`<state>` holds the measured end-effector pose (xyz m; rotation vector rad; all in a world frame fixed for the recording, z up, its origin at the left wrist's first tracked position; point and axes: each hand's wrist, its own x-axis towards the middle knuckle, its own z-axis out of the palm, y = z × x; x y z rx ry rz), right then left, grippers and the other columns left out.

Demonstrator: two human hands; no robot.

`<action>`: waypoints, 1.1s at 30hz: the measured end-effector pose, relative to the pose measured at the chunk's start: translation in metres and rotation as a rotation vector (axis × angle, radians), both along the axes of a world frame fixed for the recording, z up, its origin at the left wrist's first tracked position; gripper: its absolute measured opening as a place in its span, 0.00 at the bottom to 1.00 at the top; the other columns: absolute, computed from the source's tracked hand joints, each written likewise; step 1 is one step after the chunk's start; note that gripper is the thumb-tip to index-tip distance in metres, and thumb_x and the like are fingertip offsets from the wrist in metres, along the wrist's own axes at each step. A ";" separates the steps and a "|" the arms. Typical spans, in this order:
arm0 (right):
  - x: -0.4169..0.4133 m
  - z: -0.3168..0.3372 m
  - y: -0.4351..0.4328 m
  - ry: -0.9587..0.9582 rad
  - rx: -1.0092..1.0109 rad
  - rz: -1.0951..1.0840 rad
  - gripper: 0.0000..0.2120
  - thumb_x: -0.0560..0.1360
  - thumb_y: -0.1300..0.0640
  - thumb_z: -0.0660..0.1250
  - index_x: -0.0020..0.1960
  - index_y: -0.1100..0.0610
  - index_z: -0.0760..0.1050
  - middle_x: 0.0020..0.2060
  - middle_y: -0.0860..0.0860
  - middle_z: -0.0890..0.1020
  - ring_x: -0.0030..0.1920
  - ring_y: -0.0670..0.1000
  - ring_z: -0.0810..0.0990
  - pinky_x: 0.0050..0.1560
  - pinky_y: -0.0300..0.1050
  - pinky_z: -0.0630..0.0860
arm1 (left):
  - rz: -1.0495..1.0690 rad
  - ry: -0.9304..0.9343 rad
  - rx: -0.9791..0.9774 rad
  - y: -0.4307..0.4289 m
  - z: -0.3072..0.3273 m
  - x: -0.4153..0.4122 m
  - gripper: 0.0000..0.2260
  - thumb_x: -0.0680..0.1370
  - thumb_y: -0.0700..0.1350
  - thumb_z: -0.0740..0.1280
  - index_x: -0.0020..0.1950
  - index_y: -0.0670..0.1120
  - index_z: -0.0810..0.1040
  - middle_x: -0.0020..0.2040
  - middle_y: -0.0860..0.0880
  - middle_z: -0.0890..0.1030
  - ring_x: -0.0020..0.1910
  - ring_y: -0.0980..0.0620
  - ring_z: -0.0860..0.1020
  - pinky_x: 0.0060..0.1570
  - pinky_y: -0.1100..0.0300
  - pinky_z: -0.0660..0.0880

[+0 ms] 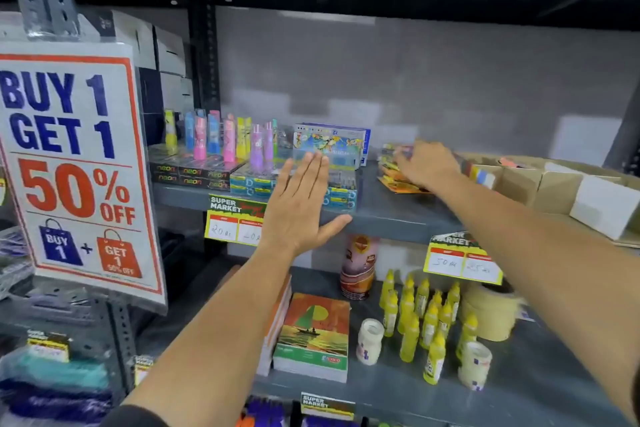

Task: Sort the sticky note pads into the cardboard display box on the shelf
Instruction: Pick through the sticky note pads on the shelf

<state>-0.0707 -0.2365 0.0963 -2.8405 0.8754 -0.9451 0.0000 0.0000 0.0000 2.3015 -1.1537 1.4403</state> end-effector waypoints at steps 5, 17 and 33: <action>0.010 0.008 -0.012 0.182 0.084 -0.015 0.25 0.80 0.47 0.49 0.69 0.61 0.68 0.69 0.62 0.69 0.67 0.62 0.69 0.64 0.51 0.66 | 0.029 -0.053 -0.017 -0.003 -0.002 0.001 0.41 0.77 0.68 0.51 0.77 0.36 0.61 0.76 0.40 0.65 0.77 0.43 0.61 0.76 0.46 0.52; 0.020 0.014 -0.029 0.164 0.074 -0.065 0.19 0.68 0.41 0.63 0.33 0.56 0.68 0.37 0.56 0.76 0.33 0.56 0.71 0.35 0.44 0.68 | 0.048 -0.088 -0.068 -0.006 -0.005 0.003 0.40 0.77 0.68 0.49 0.76 0.37 0.63 0.75 0.40 0.67 0.76 0.43 0.64 0.76 0.47 0.55; 0.025 0.025 -0.028 0.190 0.195 -0.007 0.24 0.66 0.38 0.69 0.45 0.59 0.73 0.43 0.56 0.78 0.39 0.55 0.74 0.36 0.43 0.69 | 0.065 -0.071 -0.055 -0.007 -0.005 0.005 0.41 0.78 0.68 0.45 0.75 0.37 0.65 0.73 0.40 0.70 0.74 0.42 0.66 0.75 0.47 0.53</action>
